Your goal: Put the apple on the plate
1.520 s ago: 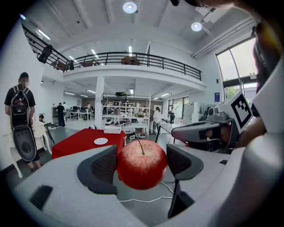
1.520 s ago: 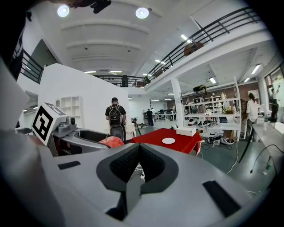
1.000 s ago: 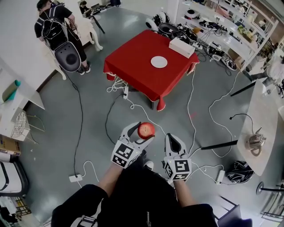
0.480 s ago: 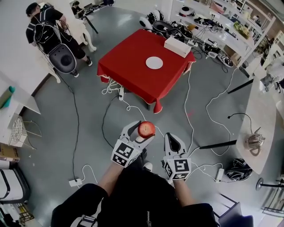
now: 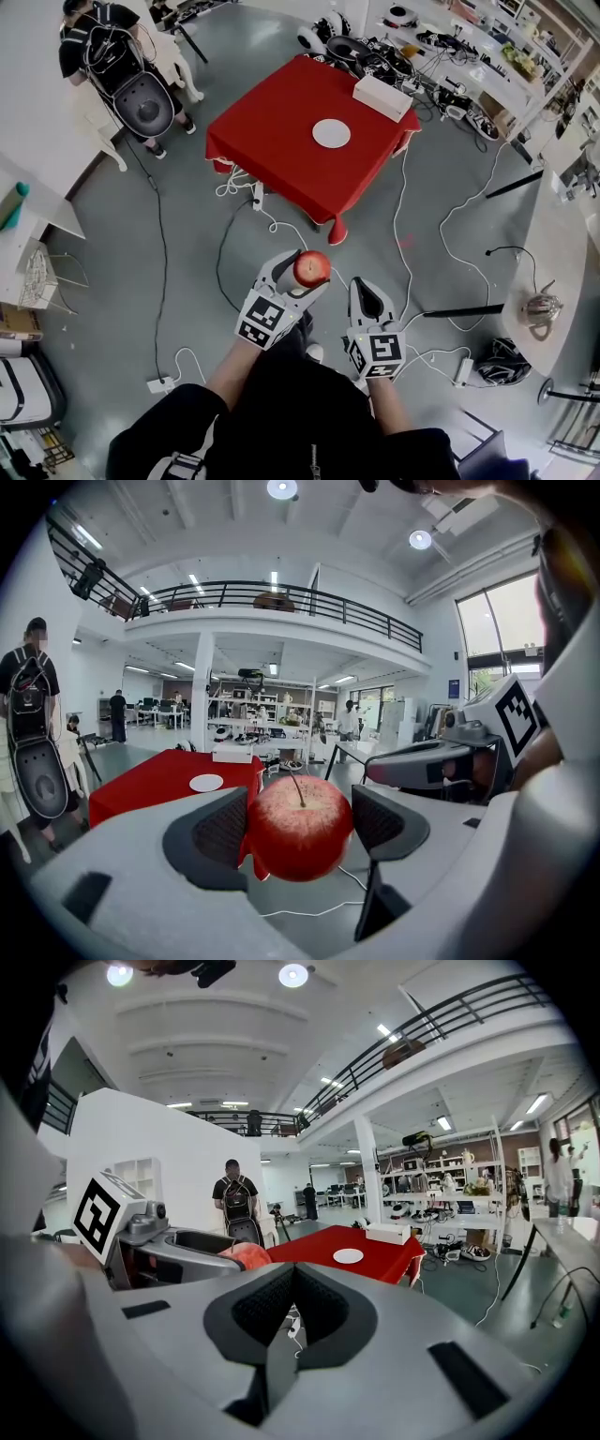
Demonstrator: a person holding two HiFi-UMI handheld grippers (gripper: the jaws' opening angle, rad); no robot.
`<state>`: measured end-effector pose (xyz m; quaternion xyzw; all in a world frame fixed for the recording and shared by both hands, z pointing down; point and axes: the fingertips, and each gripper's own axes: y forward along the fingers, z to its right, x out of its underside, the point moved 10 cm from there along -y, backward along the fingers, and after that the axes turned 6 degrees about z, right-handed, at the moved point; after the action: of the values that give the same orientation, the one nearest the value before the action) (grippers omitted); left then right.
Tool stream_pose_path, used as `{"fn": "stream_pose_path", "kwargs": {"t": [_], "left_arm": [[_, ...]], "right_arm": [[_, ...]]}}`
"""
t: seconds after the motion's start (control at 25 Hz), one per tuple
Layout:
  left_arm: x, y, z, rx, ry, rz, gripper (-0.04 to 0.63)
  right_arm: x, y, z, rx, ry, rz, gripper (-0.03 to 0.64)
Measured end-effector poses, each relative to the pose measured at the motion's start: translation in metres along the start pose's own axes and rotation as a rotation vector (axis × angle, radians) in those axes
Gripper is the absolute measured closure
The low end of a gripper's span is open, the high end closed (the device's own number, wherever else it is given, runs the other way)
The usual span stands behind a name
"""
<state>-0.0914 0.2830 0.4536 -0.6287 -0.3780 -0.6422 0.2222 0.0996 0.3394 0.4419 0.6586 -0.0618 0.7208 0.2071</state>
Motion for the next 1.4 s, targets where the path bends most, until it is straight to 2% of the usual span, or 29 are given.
{"fn": "stream_pose_path", "kwargs": {"t": [0.2, 0.6, 1.4], "left_arm": [[0.0, 0.018, -0.024, 0.004, -0.01, -0.01, 0.244], [-0.023, 0.069, -0.081, 0.041, 0.016, 0.001, 0.244], [-0.028, 0.121, -0.175, 0.09, 0.024, -0.029, 0.244]], "right_arm": [[-0.004, 0.025, 0.007, -0.007, -0.005, -0.012, 0.606], [-0.025, 0.088, 0.032, 0.022, -0.012, 0.004, 0.606], [-0.04, 0.19, 0.047, 0.064, -0.018, -0.013, 0.606]]}}
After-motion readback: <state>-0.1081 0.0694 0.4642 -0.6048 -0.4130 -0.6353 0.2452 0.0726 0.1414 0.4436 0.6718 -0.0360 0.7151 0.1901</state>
